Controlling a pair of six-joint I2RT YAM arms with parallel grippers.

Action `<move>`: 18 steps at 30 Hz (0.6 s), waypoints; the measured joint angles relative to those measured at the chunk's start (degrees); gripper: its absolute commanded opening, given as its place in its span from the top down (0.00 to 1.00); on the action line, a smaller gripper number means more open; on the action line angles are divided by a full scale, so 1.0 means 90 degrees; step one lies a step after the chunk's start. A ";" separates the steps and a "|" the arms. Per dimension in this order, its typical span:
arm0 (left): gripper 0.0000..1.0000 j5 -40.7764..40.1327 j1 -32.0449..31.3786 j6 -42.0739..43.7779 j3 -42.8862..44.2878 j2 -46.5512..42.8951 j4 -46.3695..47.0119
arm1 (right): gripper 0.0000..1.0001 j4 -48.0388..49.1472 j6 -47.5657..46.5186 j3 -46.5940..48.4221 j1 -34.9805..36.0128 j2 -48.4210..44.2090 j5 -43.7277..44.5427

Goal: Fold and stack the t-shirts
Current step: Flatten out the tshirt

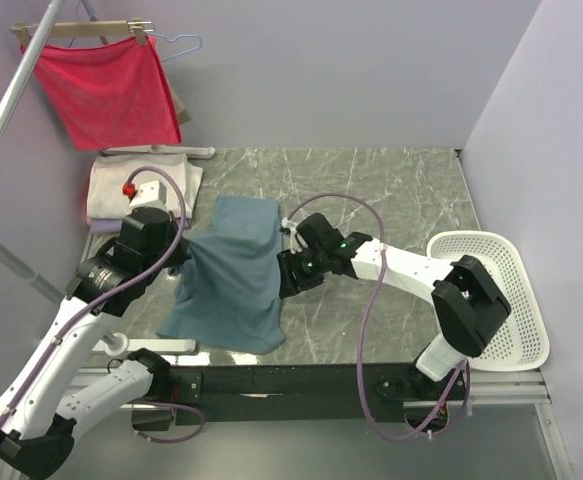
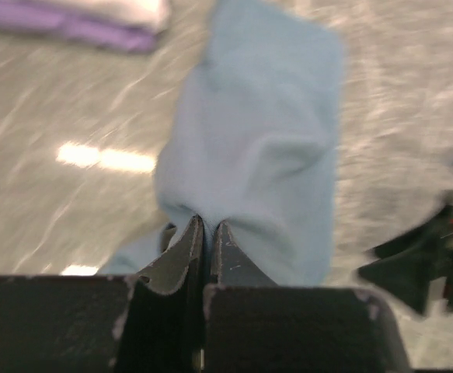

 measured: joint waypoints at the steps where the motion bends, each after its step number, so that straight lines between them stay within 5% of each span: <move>1: 0.99 -0.0153 0.0000 -0.0083 -0.0022 -0.0053 -0.0209 | 0.43 -0.0046 0.0012 -0.0027 -0.0097 0.0010 0.0182; 7: 0.99 -0.1013 0.0010 -0.0391 -0.0017 -0.0306 -0.1013 | 0.47 0.0066 0.0187 0.0255 -0.0969 0.0668 0.0952; 18: 0.99 -0.1258 0.0044 -0.0379 0.0022 0.0027 -0.1047 | 0.46 0.1100 0.0787 0.1744 -0.1294 0.2652 -0.0053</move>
